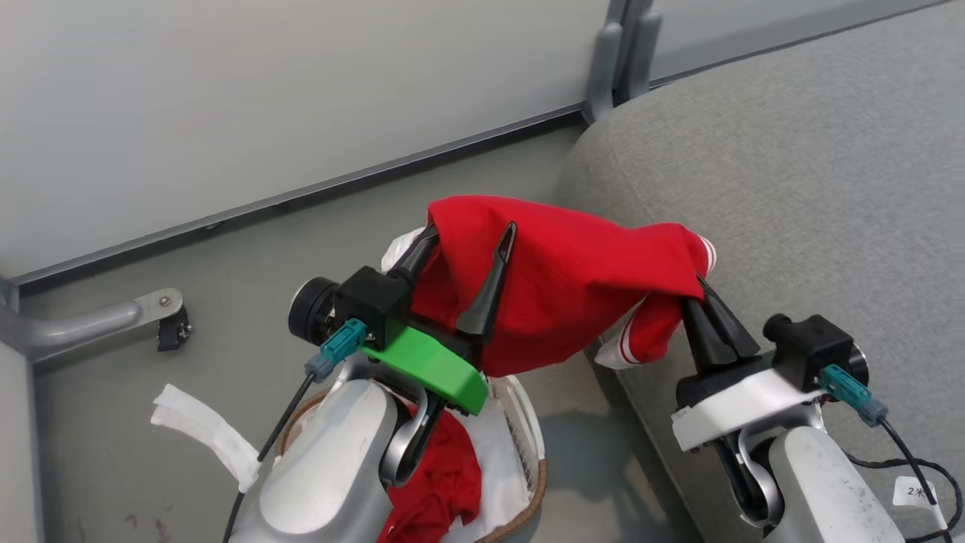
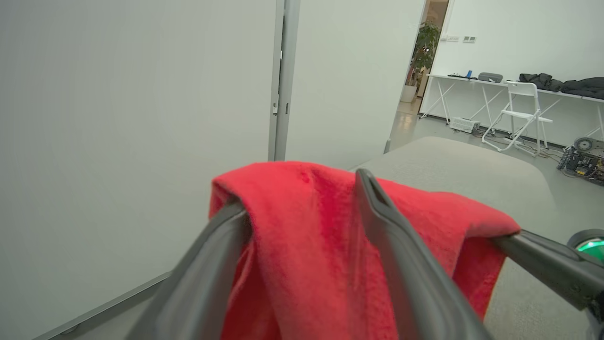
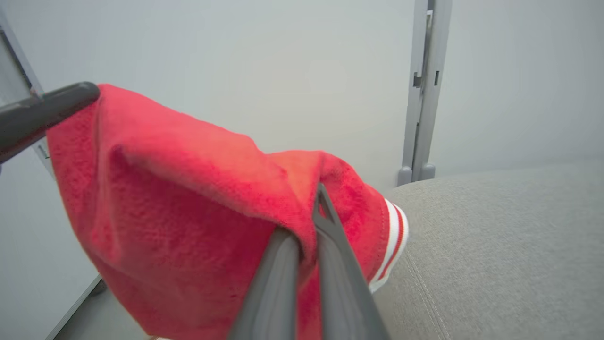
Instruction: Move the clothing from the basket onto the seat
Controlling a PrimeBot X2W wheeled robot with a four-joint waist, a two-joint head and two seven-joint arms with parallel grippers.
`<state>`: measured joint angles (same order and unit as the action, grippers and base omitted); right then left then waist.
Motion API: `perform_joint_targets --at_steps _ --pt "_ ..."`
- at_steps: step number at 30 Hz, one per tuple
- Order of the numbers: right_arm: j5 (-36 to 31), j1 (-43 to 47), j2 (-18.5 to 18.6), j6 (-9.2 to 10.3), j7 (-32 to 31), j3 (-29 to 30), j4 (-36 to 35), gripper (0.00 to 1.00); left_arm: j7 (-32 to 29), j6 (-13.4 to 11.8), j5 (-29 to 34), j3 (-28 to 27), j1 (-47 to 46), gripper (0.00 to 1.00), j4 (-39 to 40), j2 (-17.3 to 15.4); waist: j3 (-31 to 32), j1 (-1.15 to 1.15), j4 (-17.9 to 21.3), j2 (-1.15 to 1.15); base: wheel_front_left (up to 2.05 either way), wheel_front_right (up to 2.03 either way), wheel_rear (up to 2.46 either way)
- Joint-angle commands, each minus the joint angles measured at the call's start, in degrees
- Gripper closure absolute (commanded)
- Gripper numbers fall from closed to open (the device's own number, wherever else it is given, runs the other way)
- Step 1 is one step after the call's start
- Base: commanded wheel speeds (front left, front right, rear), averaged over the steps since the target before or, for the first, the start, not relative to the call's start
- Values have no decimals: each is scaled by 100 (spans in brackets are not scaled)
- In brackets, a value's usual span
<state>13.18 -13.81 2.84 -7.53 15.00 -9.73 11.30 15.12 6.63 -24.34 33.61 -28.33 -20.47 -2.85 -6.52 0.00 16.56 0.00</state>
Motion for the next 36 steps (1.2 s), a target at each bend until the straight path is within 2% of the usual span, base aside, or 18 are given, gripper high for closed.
perform_joint_targets --at_steps 1,13,19,24,28,36 --pt "55 117 17 8 26 84 -81 100 5 36 44 -37 123 0 -2 -17 -14 0 581 0 0 0 0" --pt "396 397 17 7 27 571 -672 100 5 79 117 -194 320 0 119 -19 -39 0 1315 0 0 0 0" --pt "-125 -197 125 8 26 630 -772 100 5 83 209 -210 239 0 255 -24 -293 0 1385 0 0 0 0" --pt "-360 -1146 687 8 26 704 -702 100 5 90 317 -73 104 0 281 -23 -673 0 1221 0 0 0 0" --pt "-551 -2089 1301 8 26 817 -471 100 5 93 364 166 -55 0 287 -59 -1058 0 993 0 0 0 0" --pt "-894 -3647 2163 8 26 1306 342 100 5 95 348 650 -513 0 434 -228 -1867 0 526 0 0 0 0"
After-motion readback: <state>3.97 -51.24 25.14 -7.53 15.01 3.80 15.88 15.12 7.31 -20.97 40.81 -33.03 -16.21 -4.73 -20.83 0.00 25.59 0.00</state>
